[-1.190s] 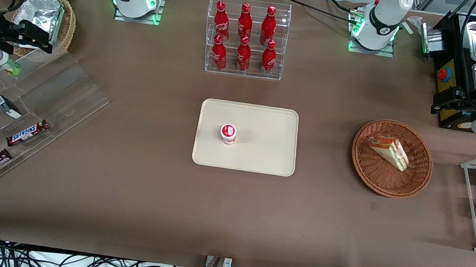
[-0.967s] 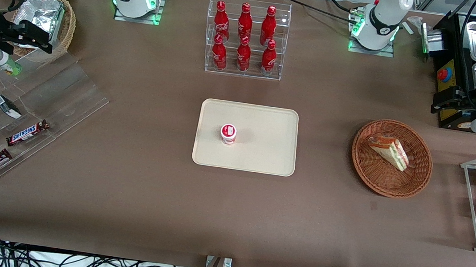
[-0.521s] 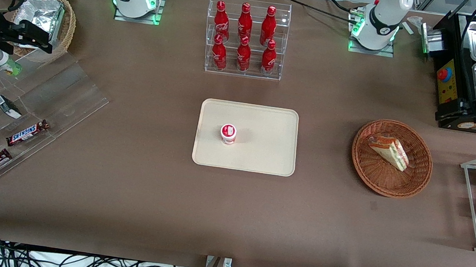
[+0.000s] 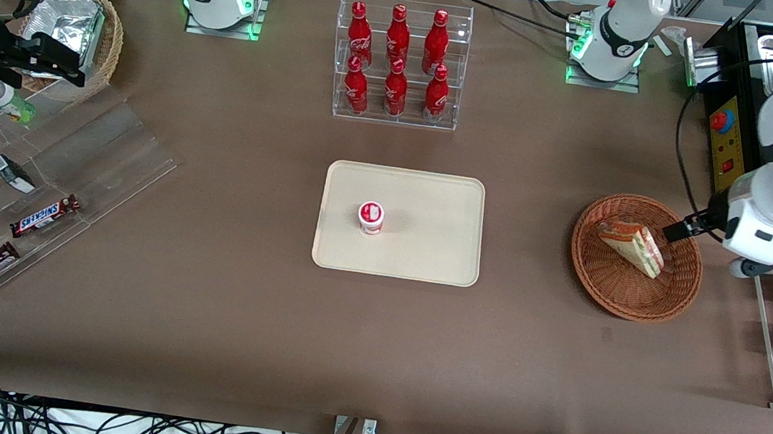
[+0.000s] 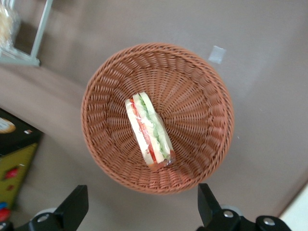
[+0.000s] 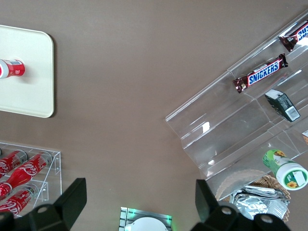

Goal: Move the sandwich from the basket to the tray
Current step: 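Lower the open left gripper around the wrapped sandwich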

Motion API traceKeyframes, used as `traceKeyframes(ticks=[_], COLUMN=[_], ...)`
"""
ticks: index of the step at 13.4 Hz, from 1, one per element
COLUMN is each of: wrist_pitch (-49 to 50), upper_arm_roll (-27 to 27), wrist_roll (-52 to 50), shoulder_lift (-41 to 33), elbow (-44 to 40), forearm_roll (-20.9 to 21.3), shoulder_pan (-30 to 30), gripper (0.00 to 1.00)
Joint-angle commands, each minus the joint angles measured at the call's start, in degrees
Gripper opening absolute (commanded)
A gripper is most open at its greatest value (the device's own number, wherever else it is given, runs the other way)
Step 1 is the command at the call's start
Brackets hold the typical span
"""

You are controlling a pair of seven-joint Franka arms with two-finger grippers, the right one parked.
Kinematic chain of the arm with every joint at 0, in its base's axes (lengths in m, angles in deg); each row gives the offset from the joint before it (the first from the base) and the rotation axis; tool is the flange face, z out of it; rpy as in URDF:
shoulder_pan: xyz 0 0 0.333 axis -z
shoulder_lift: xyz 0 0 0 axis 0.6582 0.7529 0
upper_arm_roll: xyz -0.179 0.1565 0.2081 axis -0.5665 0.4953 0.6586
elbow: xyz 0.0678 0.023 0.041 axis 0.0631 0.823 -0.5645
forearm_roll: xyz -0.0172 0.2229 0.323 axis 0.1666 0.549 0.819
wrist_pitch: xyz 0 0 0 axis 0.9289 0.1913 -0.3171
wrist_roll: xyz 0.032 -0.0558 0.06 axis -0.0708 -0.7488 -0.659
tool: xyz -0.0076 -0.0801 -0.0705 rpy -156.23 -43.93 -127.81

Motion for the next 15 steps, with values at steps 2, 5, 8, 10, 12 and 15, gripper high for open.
traceKeyframes(ticks=[2, 5, 8, 10, 12, 15], wrist_pitch=[-10.7, -19.8, -26.2, -30.6, -33.8, -38.3], upper_arm_roll=[-0.5, -0.5, -0.5, -0.5, -0.4, -0.4], wrist_roll=[-11.6, -18.3, -21.8, -22.6, -22.6, -24.5], shoulder_lift=[-3.9, -3.1, -1.1, 0.5, 1.8, 4.0], elbow=[11.1, 16.6, 18.9, 20.1, 20.9, 22.0], forearm_roll=[1.2, 3.1, 4.2, 4.2, 4.2, 4.2], shoulder_pan=[-0.6, -0.7, -1.1, -2.1, -2.5, -2.6], gripper=[1.00, 1.00, 1.00, 1.00, 1.00, 1.00])
